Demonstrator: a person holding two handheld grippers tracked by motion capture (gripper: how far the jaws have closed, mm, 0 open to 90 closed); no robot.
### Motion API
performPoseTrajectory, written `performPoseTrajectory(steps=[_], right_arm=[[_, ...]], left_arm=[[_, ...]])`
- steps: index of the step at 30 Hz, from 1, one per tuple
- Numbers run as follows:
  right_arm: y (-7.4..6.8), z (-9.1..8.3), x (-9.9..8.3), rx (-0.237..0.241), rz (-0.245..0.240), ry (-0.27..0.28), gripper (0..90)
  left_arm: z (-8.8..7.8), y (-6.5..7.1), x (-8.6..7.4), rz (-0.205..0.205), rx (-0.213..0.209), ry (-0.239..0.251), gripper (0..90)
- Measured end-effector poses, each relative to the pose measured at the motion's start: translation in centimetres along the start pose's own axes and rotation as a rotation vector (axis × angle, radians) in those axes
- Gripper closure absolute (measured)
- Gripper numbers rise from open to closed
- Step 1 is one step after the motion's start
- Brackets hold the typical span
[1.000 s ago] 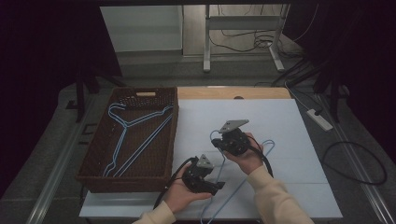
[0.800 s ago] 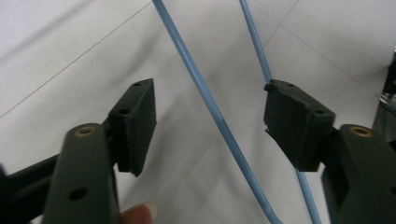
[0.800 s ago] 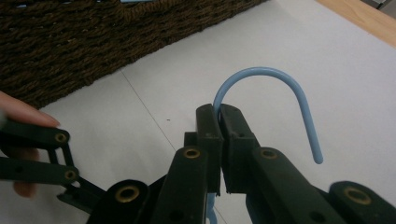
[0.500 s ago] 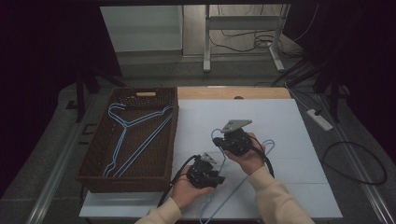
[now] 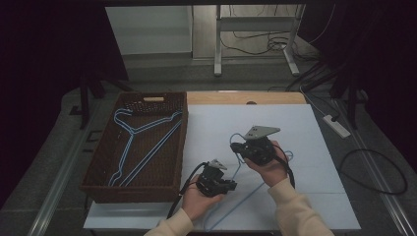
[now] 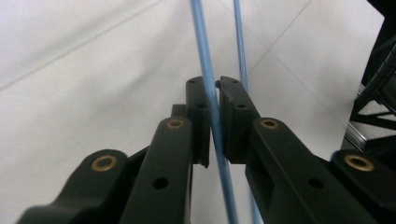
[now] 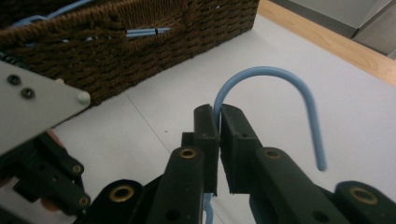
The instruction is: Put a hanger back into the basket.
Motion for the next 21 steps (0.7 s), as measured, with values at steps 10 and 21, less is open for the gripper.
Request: performPoseTrajectory(steps=[10,21], right_arm=[[0.5,-2.7,-0.5,0.000,0.041,0.073,60.5],[2.6,-7.5,-4.8,-0.004,0.167,0.126,44.0]], left_arm=[[-0.6,-0.1,0.3,-0.003,0.023,0.051,86.7],[-2.4,0.8,1.0,0.007,0.018,0.105,86.7]])
Point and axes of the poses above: each handheld gripper's, and its own axes: z roughly forward along the jaws, x roughly out of its top, y roughly to its right, the point moved 9 cm from there along z, roughly forward along the jaws, and after that the axes turned 10 degrees about -x, right-handed, at the moved point
